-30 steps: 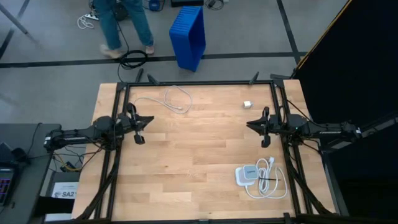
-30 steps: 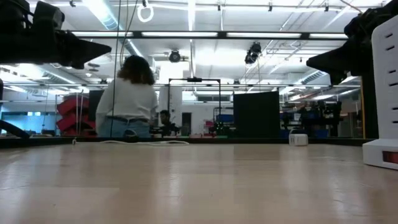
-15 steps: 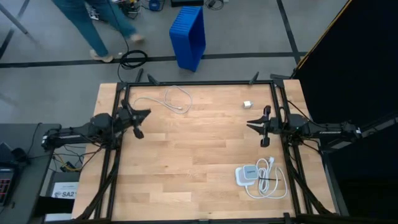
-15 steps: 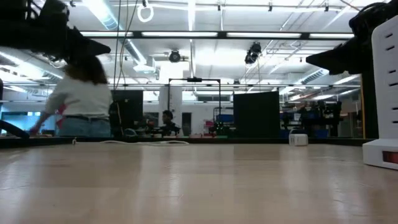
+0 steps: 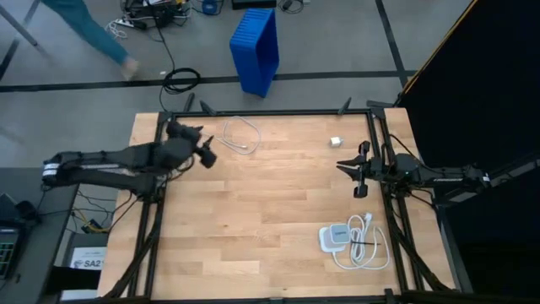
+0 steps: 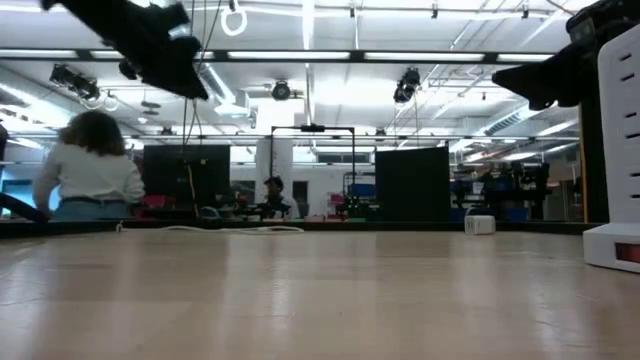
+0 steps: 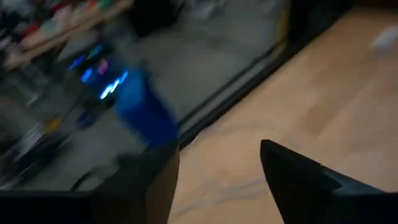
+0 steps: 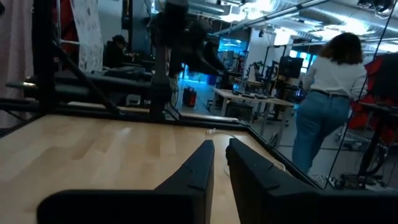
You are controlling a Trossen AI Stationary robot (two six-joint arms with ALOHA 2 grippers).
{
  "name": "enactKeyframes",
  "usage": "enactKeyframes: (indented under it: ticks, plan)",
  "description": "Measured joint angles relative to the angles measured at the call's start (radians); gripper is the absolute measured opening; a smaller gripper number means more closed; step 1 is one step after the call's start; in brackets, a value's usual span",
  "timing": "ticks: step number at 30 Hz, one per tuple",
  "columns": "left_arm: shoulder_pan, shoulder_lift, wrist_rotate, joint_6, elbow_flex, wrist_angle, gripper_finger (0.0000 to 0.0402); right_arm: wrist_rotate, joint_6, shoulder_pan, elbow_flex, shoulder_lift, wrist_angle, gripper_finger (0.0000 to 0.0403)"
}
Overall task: Insert USB
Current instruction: Insert the charger cable into the charger adapter
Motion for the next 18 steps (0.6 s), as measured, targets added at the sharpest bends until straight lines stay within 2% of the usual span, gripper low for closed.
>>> enactKeyframes:
  ticks: [2, 4, 6, 9, 11, 15, 18]
  plan:
    - [0.052, 0.105, 0.03, -0.031, 0.104, -0.164, 0.0225, -0.002, 0.001, 0.0, 0.0, 0.0, 0.001, 0.0023]
    - [0.102, 0.202, 0.09, 0.004, 0.188, -0.277, 0.0225, -0.004, 0.001, 0.0, 0.0, 0.0, 0.0, 0.0026]
    - [0.152, 0.285, 0.204, 0.094, 0.264, -0.353, 0.0225, -0.004, 0.002, 0.001, 0.0, 0.0, 0.0, 0.0029]
    - [0.233, 0.403, 0.433, 0.186, 0.359, -0.482, 0.0225, -0.005, 0.002, 0.001, 0.0, 0.0, 0.005, 0.0033]
    - [0.284, 0.476, 0.522, 0.207, 0.4, -0.583, 0.0225, -0.005, 0.002, 0.002, 0.001, 0.0, 0.006, 0.0036]
    - [0.415, 0.607, 0.478, 0.191, 0.422, -0.771, 0.0225, -0.005, 0.002, 0.002, 0.001, 0.0, 0.006, 0.004]
    - [0.533, 0.677, 0.464, 0.149, 0.408, -0.804, 0.0225, -0.005, 0.02, 0.002, 0.001, 0.0, 0.006, 0.0039]
